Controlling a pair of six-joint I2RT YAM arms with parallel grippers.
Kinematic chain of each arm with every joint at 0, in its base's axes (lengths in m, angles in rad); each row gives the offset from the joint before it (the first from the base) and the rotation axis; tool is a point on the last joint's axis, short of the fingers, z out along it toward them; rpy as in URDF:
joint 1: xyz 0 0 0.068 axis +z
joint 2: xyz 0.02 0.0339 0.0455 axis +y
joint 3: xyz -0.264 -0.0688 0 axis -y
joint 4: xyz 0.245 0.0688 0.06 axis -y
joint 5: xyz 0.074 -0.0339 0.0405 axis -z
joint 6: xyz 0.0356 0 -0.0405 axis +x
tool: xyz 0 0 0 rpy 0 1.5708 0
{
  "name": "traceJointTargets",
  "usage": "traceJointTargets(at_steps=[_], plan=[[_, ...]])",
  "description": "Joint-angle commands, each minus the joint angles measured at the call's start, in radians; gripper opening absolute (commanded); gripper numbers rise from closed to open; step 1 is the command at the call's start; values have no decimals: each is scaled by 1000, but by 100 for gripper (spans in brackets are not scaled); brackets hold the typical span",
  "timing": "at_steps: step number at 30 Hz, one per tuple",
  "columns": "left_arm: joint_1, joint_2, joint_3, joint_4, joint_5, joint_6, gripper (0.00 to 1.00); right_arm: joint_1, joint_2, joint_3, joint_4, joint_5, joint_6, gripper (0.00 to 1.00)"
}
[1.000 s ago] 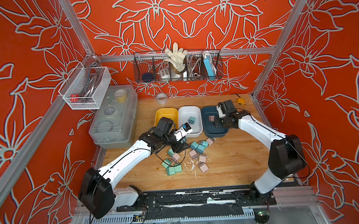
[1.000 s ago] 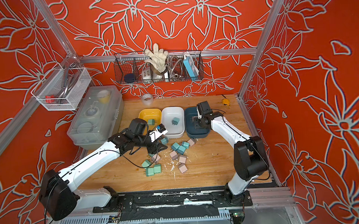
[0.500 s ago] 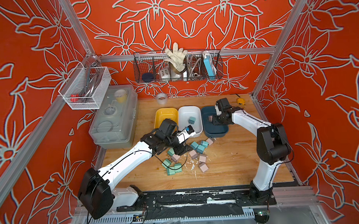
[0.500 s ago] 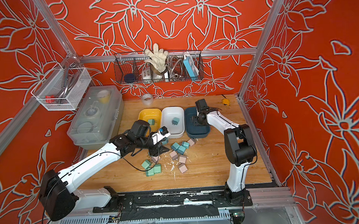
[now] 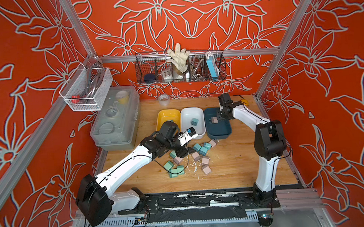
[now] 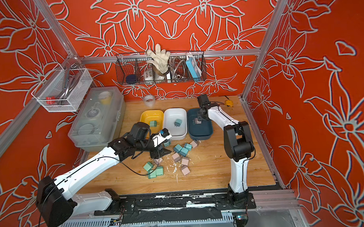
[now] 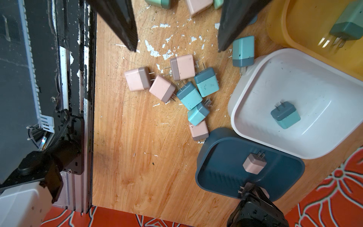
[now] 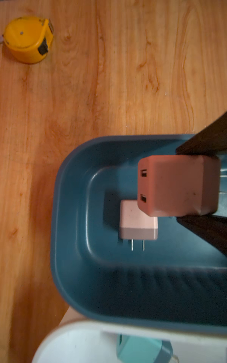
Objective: Place the plugs by color into the storage box
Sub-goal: Place the plug in the storage box.
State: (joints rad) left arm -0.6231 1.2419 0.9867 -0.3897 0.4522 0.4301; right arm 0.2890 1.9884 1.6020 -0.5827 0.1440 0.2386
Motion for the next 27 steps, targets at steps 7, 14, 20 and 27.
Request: traceJointTargets(at_steps=[7,14,20,27], plan=[[-6,-33,-12,7,5,3,66,-7,81,83,-79,23,-22,65],[-6,-33,-11,9,10,1,66,-7,53,58,-82,12,-17,67],[-7,-22,-10,9,11,-4,66,-4,-10,13,-74,-50,19,67],[-6,-2,-1,9,3,-18,66,4,-159,-103,-43,-200,111,66]])
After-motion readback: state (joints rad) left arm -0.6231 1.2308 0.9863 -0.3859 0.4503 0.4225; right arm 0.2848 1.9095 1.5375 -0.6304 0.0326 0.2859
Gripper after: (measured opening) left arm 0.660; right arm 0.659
